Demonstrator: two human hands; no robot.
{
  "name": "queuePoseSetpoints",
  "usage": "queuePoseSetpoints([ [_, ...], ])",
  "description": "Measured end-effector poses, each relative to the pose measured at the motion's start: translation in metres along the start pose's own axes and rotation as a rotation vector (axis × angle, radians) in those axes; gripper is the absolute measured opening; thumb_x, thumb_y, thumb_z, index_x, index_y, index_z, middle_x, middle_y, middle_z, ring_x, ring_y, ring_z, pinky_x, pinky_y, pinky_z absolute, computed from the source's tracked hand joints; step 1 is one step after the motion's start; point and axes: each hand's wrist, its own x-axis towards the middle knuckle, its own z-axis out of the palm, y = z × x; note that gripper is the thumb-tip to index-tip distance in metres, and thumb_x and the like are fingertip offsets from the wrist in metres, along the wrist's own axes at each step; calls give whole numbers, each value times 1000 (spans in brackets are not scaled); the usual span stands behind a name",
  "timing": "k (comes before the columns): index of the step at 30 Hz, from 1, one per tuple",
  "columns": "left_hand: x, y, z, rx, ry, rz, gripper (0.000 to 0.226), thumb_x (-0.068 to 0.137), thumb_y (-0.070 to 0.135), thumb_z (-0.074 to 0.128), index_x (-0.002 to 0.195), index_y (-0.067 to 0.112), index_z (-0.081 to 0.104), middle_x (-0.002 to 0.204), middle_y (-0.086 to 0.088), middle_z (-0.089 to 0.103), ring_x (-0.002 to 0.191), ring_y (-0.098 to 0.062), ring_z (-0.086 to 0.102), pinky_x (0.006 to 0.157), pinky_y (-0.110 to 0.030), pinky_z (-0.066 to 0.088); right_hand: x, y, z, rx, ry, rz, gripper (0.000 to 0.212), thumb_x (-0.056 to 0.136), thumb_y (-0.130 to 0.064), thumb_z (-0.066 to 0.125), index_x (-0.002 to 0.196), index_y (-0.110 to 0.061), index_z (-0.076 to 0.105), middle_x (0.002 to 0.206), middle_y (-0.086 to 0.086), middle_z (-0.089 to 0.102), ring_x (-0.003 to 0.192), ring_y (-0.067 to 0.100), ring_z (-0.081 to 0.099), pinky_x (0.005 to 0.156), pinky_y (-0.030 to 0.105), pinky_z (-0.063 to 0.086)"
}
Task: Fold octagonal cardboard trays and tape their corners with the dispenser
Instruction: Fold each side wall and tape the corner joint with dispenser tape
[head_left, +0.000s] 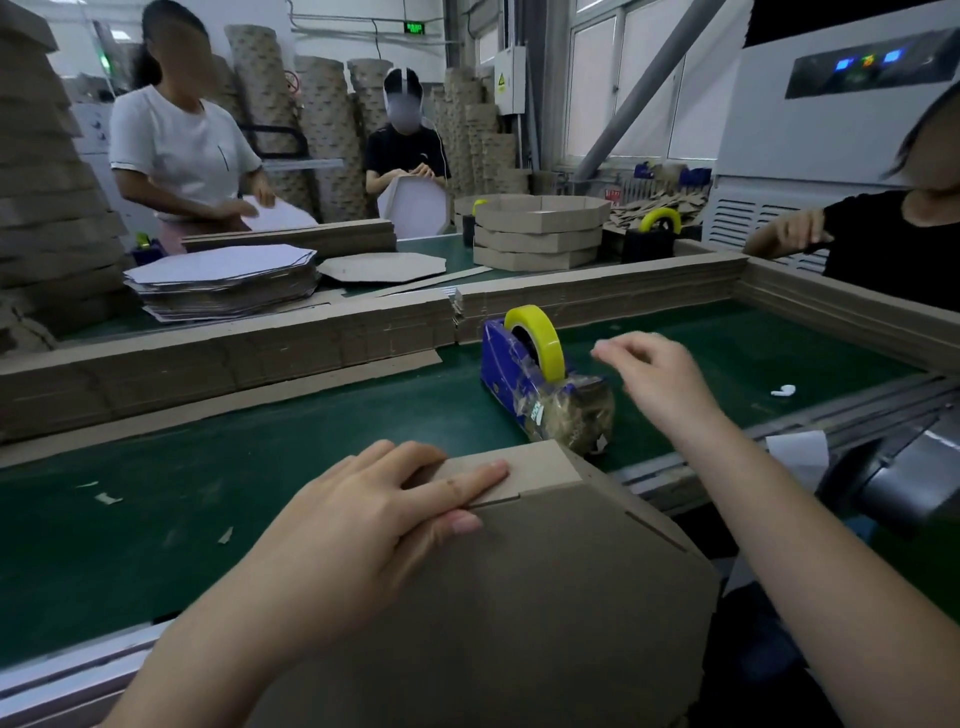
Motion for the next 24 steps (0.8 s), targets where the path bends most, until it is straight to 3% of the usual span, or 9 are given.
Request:
queuePoseSetpoints([
  [2, 0, 1, 3, -20, 17, -10, 47, 95, 56, 21, 136, 50, 43, 112, 9, 62, 94, -17, 59, 73, -28, 48, 20, 8, 9, -173, -75, 152, 31, 96, -45, 49, 92, -24, 70, 100, -1, 67, 78, 7, 54, 63, 27, 40],
  [7, -2, 0, 7, -17, 44, -13, 45, 96, 54, 25, 135, 48, 47, 111, 10, 62, 92, -14, 58, 72, -28, 48, 33, 4, 19, -173, -137, 353, 35, 89, -43, 59, 96, -11, 70, 77, 3, 56, 61, 15, 46, 52, 25, 33],
  [11, -3, -4, 8, -60, 39, -24, 45, 95, 57, 23, 136, 53, 42, 115, 13, 60, 96, -12, 56, 75, -28, 46, 33, -1, 17, 22, -108, 520, 17, 80, -29, 72, 82, -12, 69, 72, 2, 52, 57, 11, 37, 47, 23, 32],
  [15, -2, -3, 9, -66, 41, -24, 46, 95, 57, 24, 136, 51, 44, 113, 12, 60, 94, -13, 56, 74, -31, 50, 35, -7, 13, 328, -137, 697, 18, 79, -22, 75, 95, -13, 74, 90, 1, 61, 54, 4, 33, 49, 16, 36],
  [18, -2, -2, 9, -72, 37, -23, 46, 95, 57, 23, 136, 52, 43, 115, 12, 60, 95, -12, 55, 76, -32, 49, 37, -11, 14, 361, -103, 667, 24, 77, -21, 77, 100, -12, 73, 95, 2, 57, 64, 8, 42, 58, 25, 45],
  [21, 0, -2, 10, -87, 18, -30, 47, 93, 60, 18, 136, 56, 37, 119, 14, 58, 99, -11, 52, 80, -31, 47, 27, -7, 17, 473, 5, 565, 2, 76, -13, 73, 75, -12, 72, 80, 1, 54, 70, 12, 46, 62, 31, 47],
  [24, 2, -1, 11, -91, 18, -35, 49, 91, 61, 18, 136, 56, 37, 120, 15, 57, 100, -11, 52, 81, -32, 47, 15, 5, 19, 651, 54, 410, 26, 79, -5, 68, 55, -13, 67, 59, -2, 57, 62, 11, 50, 66, 33, 47],
])
